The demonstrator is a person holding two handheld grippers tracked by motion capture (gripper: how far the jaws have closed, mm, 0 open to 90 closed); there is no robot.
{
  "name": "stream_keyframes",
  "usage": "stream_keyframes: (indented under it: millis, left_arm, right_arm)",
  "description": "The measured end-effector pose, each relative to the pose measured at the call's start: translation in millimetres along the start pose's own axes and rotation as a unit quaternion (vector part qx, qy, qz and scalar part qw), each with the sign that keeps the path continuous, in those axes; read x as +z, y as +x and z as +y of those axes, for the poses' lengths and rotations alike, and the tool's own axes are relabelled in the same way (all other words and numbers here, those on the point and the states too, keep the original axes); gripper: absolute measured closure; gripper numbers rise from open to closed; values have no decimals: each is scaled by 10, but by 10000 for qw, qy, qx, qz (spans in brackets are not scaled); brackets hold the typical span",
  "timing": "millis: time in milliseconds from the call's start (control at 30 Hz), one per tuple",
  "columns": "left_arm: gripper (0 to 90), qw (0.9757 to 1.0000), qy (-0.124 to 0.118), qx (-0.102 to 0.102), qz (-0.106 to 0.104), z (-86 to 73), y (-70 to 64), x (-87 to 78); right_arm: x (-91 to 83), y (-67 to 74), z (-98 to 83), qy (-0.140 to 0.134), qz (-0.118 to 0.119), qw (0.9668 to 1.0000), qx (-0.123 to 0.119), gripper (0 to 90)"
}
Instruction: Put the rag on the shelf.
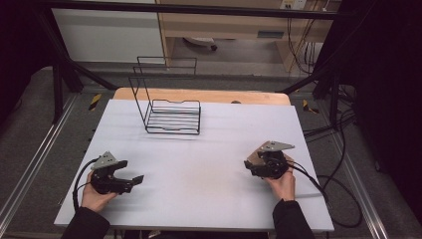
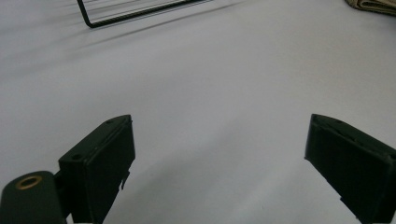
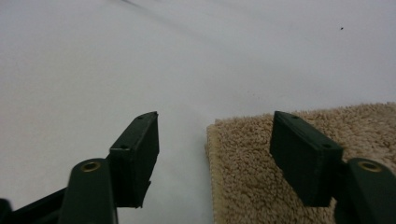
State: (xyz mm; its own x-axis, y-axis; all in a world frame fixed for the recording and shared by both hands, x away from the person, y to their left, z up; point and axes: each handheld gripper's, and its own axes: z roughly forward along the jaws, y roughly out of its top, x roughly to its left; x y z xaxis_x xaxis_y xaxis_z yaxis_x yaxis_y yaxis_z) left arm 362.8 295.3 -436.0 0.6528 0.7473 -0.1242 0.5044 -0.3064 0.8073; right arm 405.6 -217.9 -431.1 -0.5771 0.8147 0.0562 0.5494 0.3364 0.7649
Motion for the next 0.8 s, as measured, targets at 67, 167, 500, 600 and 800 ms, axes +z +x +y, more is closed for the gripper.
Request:
stream_keyframes:
  millis: [67,167,500,600,800]
  left_arm:
    - [87,10000,5,3,-4,0,1,1]
    - [88,10000,5,1,1,-1,1,1]
    - [91,10000,8,-10,-4,-2,-2,10]
    - [92,10000,12,-12,-4,-3,0,12]
    - [94,10000,16,-4,-4,-2,-3,14]
  right_arm:
    - [41,-7,16,56,-16,10000,-53,408]
    - [75,-17,19,107,-19,9999,-94,459]
    - [188,-33,-14,426,-229,9973,-554,647]
    - [199,-31,-18,459,-227,9968,-618,666]
    - [212,-20,-26,455,-241,9964,-672,787]
